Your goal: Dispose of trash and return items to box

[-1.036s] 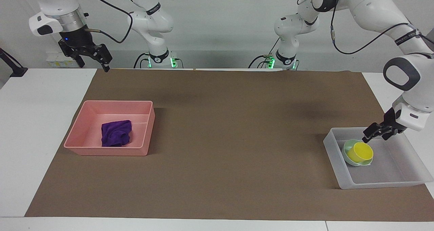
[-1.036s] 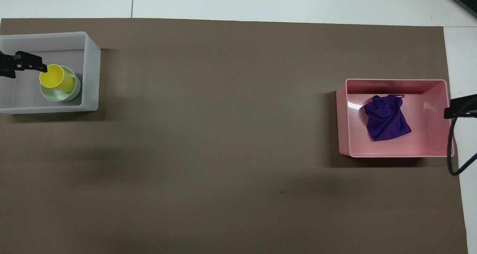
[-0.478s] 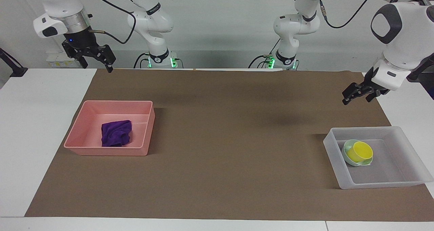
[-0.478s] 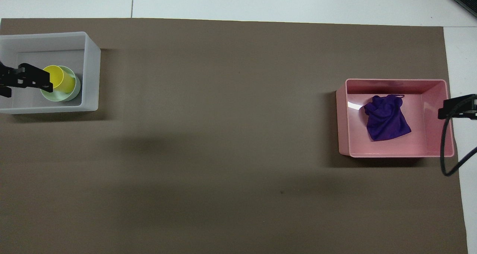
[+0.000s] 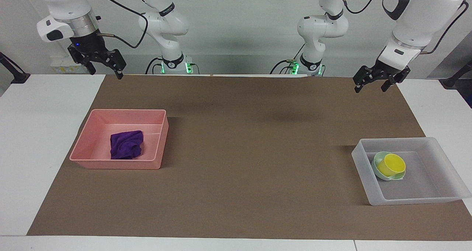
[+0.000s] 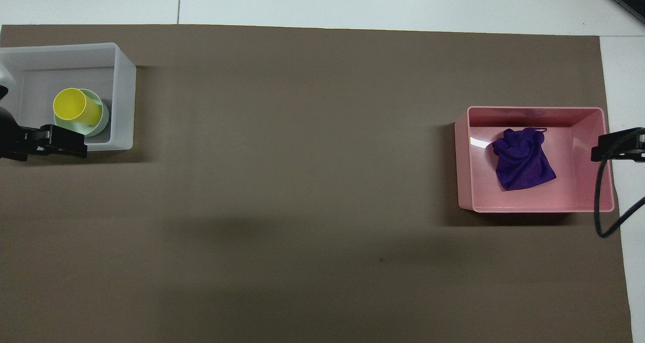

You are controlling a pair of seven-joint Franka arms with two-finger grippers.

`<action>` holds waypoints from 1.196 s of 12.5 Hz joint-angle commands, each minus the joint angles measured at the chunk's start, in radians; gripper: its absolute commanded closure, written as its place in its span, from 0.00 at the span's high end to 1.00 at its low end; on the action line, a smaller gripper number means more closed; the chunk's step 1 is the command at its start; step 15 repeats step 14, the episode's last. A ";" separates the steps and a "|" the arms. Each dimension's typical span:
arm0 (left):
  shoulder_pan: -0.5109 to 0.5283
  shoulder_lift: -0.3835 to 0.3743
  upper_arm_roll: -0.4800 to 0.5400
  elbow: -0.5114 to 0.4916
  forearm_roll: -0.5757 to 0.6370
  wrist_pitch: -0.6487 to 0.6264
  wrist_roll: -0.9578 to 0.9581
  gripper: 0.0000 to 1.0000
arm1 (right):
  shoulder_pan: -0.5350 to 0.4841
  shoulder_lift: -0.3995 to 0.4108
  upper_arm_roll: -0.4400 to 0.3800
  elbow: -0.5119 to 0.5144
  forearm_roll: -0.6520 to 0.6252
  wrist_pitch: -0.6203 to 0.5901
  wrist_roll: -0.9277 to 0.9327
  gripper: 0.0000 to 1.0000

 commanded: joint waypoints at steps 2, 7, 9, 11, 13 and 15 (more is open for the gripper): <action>0.022 0.013 0.001 0.010 0.021 -0.006 -0.001 1.00 | 0.077 -0.021 -0.083 -0.025 0.012 0.025 -0.024 1.00; 0.044 0.031 -0.022 0.022 0.021 -0.007 0.001 1.00 | 0.087 -0.004 -0.096 -0.016 0.024 0.029 -0.022 1.00; 0.042 0.038 -0.022 0.031 0.021 -0.007 0.001 1.00 | 0.092 -0.002 -0.100 -0.017 0.023 0.032 -0.022 1.00; 0.039 0.038 -0.022 0.033 0.018 -0.007 0.001 1.00 | 0.092 -0.008 -0.097 -0.025 0.021 0.039 -0.019 1.00; 0.036 0.038 -0.022 0.033 0.020 -0.007 -0.001 1.00 | 0.093 -0.014 -0.096 -0.037 0.023 0.038 -0.019 1.00; 0.035 0.038 -0.022 0.031 0.018 -0.009 -0.004 1.00 | 0.093 -0.019 -0.093 -0.046 0.021 0.038 -0.019 1.00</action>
